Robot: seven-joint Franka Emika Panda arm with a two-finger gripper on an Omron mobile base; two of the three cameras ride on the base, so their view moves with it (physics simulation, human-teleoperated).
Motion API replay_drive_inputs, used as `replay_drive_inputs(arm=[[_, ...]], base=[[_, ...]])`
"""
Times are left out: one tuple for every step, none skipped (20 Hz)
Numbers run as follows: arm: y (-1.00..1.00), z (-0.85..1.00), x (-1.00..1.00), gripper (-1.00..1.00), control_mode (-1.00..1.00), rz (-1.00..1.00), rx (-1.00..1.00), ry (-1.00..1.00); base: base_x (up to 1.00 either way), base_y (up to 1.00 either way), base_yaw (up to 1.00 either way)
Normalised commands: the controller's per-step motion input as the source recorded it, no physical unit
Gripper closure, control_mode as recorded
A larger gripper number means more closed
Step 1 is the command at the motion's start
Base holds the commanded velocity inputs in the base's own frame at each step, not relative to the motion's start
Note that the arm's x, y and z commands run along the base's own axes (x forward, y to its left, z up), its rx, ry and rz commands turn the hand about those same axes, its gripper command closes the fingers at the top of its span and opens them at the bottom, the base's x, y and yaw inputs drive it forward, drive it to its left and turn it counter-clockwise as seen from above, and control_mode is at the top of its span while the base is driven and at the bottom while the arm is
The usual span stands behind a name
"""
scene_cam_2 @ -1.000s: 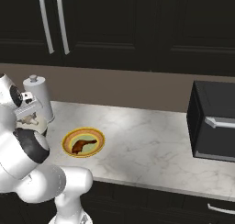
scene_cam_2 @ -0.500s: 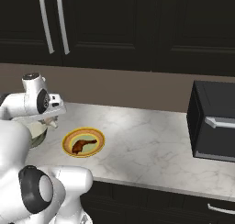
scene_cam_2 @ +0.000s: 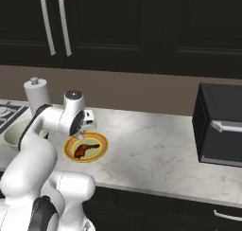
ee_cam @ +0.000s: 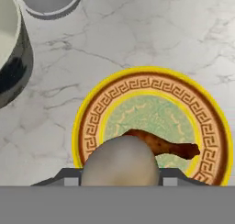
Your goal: Place the chicken drumstick on the plate and place the mushroom on the same plate.
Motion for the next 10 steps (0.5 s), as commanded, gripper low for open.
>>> replay_drive_inputs(arm=[[-0.42, -0.34, 0.52, 1.0, -1.0, 0.0, 0.0, 0.14], [-0.22, -0.4, 0.67, 1.0, -1.0, 0.0, 0.0, 0.25], [-0.13, -0.44, 0.79, 1.0, -1.0, 0.0, 0.0, 0.31], [-0.06, -0.46, 0.9, 1.0, -1.0, 0.0, -0.01, 0.33], [-0.01, -0.45, 0.94, 1.0, -1.0, 0.0, -0.02, 0.35], [0.0, -0.46, 0.99, 1.0, -1.0, -0.03, -0.03, 0.37], [0.0, -0.44, 0.99, 1.0, -1.0, -0.04, -0.04, 0.36], [0.0, -0.34, 0.89, 1.0, -1.0, -0.04, -0.03, 0.33], [0.0, -0.24, 0.74, 1.0, -1.0, -0.04, -0.01, 0.29], [0.0, -0.11, 0.69, 1.0, -1.0, -0.04, -0.01, 0.26]], base=[[0.0, 0.0, 0.0], [0.0, 0.0, 0.0], [0.0, 0.0, 0.0], [0.0, 0.0, 0.0], [0.0, 0.0, 0.0], [0.0, 0.0, 0.0], [0.0, 0.0, 0.0], [0.0, 0.0, 0.0], [0.0, 0.0, 0.0], [0.0, 0.0, 0.0]])
